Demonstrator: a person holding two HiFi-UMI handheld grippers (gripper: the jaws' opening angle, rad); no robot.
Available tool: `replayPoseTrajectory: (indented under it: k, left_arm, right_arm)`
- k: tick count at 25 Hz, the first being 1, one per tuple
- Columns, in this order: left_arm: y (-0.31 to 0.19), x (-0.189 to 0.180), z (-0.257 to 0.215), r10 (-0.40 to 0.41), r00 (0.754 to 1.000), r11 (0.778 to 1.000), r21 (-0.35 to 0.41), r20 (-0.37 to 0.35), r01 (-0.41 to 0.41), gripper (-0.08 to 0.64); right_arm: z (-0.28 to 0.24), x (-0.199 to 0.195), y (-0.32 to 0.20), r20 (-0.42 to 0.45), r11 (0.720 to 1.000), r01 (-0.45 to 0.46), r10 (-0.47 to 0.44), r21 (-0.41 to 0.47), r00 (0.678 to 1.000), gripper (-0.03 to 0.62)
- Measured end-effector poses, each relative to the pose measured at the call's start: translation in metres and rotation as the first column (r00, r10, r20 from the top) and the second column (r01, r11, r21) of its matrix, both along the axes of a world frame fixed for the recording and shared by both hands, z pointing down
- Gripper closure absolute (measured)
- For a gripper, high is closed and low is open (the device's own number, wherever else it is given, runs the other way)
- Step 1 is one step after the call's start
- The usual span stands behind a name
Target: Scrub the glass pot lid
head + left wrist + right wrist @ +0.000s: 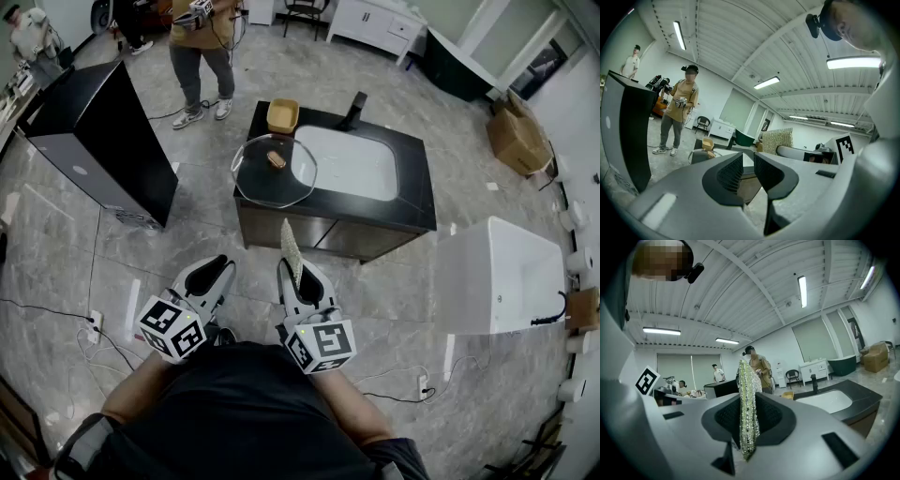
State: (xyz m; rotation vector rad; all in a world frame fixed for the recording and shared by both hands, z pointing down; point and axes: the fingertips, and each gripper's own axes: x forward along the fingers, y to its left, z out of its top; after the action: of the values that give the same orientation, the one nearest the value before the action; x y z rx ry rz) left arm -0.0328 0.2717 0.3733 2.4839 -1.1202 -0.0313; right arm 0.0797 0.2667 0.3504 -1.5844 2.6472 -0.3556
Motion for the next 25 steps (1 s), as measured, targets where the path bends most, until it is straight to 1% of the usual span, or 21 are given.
replayPoseTrajectory:
  k: [8,10,13,18,22,25]
  left_arm:
    - [0.002,-0.020,0.005,0.011,1.000,1.000,-0.013,-0.017,-0.012,0.486]
    - [0.002,-0.028,0.006,0.016,1.000,1.000,-0.016,-0.023,-0.017,0.486]
    - [0.002,-0.041,0.011,0.025,0.999,0.999,-0.029,-0.037,-0.026,0.486]
    - [-0.001,-0.067,0.024,0.037,0.997,0.997,-0.066,-0.073,-0.042,0.486]
    - [-0.006,-0.077,0.040,0.041,0.995,0.993,-0.106,-0.088,-0.050,0.486]
    - [-0.013,-0.076,0.046,0.041,0.995,0.991,-0.121,-0.089,-0.052,0.486]
  right_arm:
    - [0.002,-0.023,0.004,-0.023,1.000,-0.002,0.002,-0.007,1.000,0.526]
    - [0.003,-0.028,0.004,-0.009,1.000,-0.018,0.018,-0.016,1.000,0.528]
    - [0.010,-0.037,0.003,0.031,0.998,-0.042,0.044,-0.055,0.999,0.526]
    - [0.025,-0.059,0.002,0.033,0.988,-0.060,0.066,-0.139,0.997,0.526]
    - [0.042,-0.073,0.001,0.030,0.978,-0.042,0.049,-0.205,0.998,0.526]
    - [0.050,-0.078,-0.007,0.024,0.973,-0.017,0.023,-0.230,0.999,0.526]
